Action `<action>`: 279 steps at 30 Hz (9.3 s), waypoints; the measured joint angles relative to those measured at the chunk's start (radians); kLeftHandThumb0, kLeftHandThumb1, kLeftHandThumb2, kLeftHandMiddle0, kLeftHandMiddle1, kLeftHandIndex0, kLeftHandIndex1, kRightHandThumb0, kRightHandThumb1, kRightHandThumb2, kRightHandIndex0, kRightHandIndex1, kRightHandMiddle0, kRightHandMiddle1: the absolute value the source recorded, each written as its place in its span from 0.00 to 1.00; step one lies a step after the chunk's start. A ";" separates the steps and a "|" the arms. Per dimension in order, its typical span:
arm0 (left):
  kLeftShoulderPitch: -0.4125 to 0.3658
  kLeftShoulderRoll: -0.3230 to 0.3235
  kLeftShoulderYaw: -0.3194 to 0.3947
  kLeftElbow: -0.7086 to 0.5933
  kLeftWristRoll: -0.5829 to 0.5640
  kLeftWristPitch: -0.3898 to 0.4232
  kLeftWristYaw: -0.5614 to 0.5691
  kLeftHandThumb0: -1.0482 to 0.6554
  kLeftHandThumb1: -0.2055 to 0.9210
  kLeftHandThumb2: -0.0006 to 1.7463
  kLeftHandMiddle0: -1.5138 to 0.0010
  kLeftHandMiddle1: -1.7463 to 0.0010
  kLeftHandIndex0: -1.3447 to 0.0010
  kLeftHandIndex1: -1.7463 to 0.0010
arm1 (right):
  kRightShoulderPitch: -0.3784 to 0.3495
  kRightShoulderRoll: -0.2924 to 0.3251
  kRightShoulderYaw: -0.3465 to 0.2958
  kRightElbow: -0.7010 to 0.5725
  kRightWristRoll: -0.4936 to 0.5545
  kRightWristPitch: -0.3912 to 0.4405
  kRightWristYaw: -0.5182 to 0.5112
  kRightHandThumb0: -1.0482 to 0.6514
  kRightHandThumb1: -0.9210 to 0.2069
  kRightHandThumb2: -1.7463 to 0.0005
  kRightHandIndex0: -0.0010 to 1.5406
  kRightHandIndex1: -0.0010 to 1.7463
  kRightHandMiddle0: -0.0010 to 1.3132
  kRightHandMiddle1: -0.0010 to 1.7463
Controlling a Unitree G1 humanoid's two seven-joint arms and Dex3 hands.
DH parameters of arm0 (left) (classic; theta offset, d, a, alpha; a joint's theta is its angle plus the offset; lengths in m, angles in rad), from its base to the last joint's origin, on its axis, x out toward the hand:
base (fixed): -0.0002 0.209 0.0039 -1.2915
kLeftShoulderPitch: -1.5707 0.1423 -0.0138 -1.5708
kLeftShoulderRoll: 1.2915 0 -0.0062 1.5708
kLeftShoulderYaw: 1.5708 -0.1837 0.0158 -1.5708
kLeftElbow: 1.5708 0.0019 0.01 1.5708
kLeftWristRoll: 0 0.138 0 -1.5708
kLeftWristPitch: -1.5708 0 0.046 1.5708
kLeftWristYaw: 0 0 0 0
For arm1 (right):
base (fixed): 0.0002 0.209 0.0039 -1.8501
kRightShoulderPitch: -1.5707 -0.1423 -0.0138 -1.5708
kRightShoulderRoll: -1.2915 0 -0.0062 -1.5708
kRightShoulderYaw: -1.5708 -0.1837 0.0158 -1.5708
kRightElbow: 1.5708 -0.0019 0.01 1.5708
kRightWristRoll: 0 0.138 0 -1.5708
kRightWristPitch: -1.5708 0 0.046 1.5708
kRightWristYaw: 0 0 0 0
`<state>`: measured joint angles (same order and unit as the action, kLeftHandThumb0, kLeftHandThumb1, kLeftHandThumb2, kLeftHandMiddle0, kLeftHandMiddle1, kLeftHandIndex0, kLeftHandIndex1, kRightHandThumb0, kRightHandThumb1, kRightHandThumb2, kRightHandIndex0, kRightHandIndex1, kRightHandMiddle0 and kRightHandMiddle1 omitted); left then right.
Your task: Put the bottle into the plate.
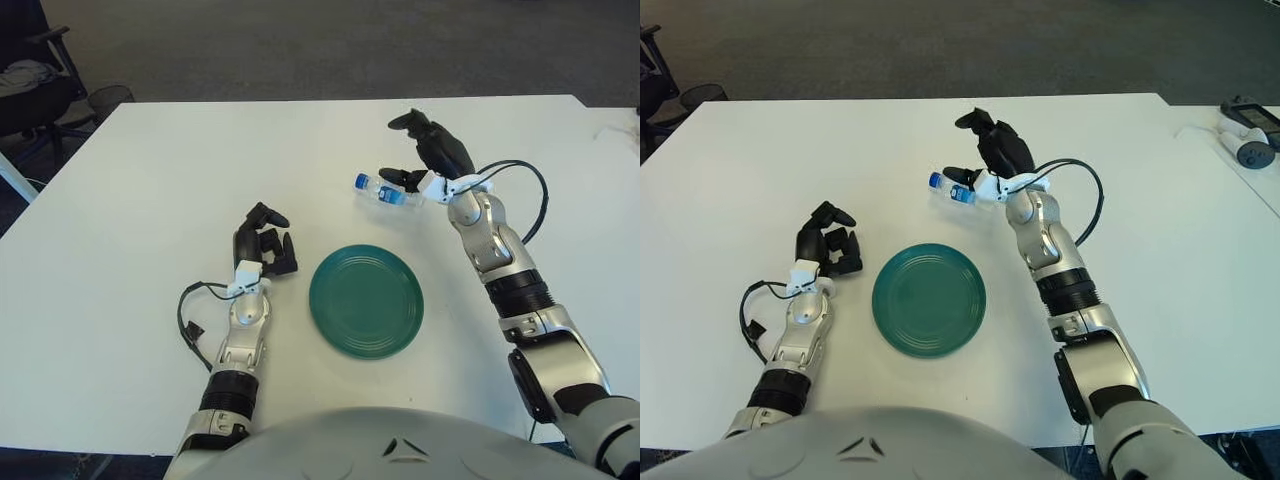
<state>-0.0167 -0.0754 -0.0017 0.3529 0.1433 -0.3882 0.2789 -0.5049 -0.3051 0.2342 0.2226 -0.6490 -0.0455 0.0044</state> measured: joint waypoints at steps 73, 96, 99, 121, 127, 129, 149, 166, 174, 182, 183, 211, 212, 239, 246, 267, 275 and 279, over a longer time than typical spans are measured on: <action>-0.002 -0.007 0.000 0.007 0.006 0.003 0.014 0.28 0.26 0.92 0.14 0.00 0.40 0.00 | -0.156 -0.012 0.368 0.343 -0.235 0.164 0.176 0.17 0.00 0.79 0.01 0.17 0.00 0.26; -0.003 -0.013 -0.005 0.014 0.027 -0.007 0.039 0.27 0.23 0.94 0.13 0.00 0.38 0.00 | -0.234 0.016 0.465 0.470 -0.280 0.163 0.167 0.16 0.00 0.74 0.02 0.12 0.00 0.19; -0.002 -0.013 -0.005 0.014 0.027 -0.007 0.039 0.27 0.24 0.94 0.13 0.00 0.38 0.00 | -0.238 0.016 0.472 0.477 -0.283 0.162 0.167 0.16 0.00 0.73 0.03 0.12 0.00 0.20; 0.003 -0.014 -0.012 0.001 0.044 0.006 0.062 0.27 0.24 0.93 0.14 0.00 0.39 0.00 | -0.212 0.069 0.403 0.699 -0.210 -0.027 -0.346 0.60 0.83 0.07 0.60 0.89 0.48 0.99; 0.010 -0.015 -0.014 -0.012 0.041 0.020 0.057 0.27 0.25 0.92 0.14 0.00 0.40 0.00 | -0.212 0.086 0.348 0.788 -0.147 -0.152 -0.493 0.62 0.90 0.01 0.62 0.93 0.53 1.00; 0.012 -0.015 -0.014 -0.016 0.038 0.024 0.054 0.28 0.25 0.92 0.14 0.00 0.40 0.00 | -0.212 0.088 0.340 0.807 -0.141 -0.178 -0.519 0.62 0.90 0.00 0.62 0.93 0.53 1.00; 0.014 -0.014 -0.014 -0.021 0.026 0.030 0.043 0.28 0.26 0.92 0.15 0.00 0.40 0.00 | -0.227 0.091 0.336 0.890 -0.124 -0.256 -0.602 0.62 0.89 0.00 0.60 0.96 0.52 1.00; 0.015 -0.016 -0.016 -0.034 0.030 0.049 0.048 0.28 0.26 0.92 0.15 0.00 0.40 0.00 | -0.226 0.086 0.330 0.891 -0.119 -0.269 -0.636 0.62 0.89 0.00 0.61 0.95 0.52 1.00; 0.017 -0.016 -0.018 -0.040 0.034 0.056 0.050 0.28 0.26 0.92 0.15 0.00 0.40 0.00 | -0.186 0.043 0.282 0.735 -0.112 -0.240 -0.643 0.62 0.88 0.01 0.60 0.96 0.51 1.00; 0.016 -0.017 -0.020 -0.038 0.040 0.057 0.056 0.27 0.24 0.93 0.15 0.00 0.39 0.00 | -0.126 0.008 0.219 0.488 -0.107 -0.191 -0.598 0.62 0.87 0.01 0.59 0.96 0.51 1.00; 0.016 -0.017 -0.020 -0.038 0.040 0.057 0.056 0.27 0.24 0.93 0.15 0.00 0.39 0.00 | -0.119 0.006 0.214 0.461 -0.107 -0.184 -0.587 0.62 0.87 0.01 0.59 0.96 0.51 1.00; 0.009 -0.016 -0.022 -0.034 0.043 0.067 0.057 0.27 0.25 0.92 0.16 0.00 0.40 0.00 | 0.219 -0.033 0.108 -0.252 -0.127 -0.169 -0.360 0.61 0.71 0.12 0.51 0.97 0.40 1.00; 0.008 -0.016 -0.022 -0.034 0.044 0.067 0.058 0.27 0.25 0.92 0.16 0.00 0.40 0.00 | 0.223 -0.039 0.108 -0.258 -0.129 -0.177 -0.350 0.61 0.71 0.12 0.51 0.97 0.40 1.00; -0.015 -0.021 -0.022 -0.009 0.043 0.069 0.056 0.28 0.27 0.91 0.15 0.00 0.41 0.00 | 0.311 -0.135 0.150 -0.272 -0.092 -0.415 -0.086 0.62 0.71 0.13 0.51 0.95 0.41 1.00; -0.019 -0.023 -0.021 -0.002 0.041 0.069 0.056 0.29 0.28 0.90 0.15 0.00 0.42 0.00 | 0.312 -0.135 0.162 -0.231 -0.130 -0.429 -0.086 0.62 0.72 0.12 0.51 0.96 0.41 1.00; -0.029 -0.022 -0.021 0.006 0.039 0.067 0.054 0.29 0.29 0.89 0.16 0.00 0.43 0.00 | 0.312 -0.143 0.222 -0.156 -0.221 -0.495 -0.109 0.61 0.80 0.05 0.54 1.00 0.47 0.99; -0.029 -0.023 -0.021 0.006 0.039 0.067 0.054 0.29 0.29 0.89 0.16 0.00 0.43 0.00 | 0.311 -0.154 0.230 -0.150 -0.290 -0.520 -0.183 0.61 0.78 0.08 0.52 1.00 0.48 0.97; -0.029 -0.023 -0.021 0.005 0.040 0.069 0.054 0.29 0.29 0.89 0.16 0.00 0.43 0.00 | 0.311 -0.162 0.230 -0.172 -0.313 -0.523 -0.192 0.61 0.72 0.11 0.49 1.00 0.42 0.98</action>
<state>-0.0461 -0.0985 -0.0222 0.3579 0.1828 -0.3193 0.3332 -0.1936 -0.4676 0.4639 0.0503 -0.9622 -0.5690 -0.1879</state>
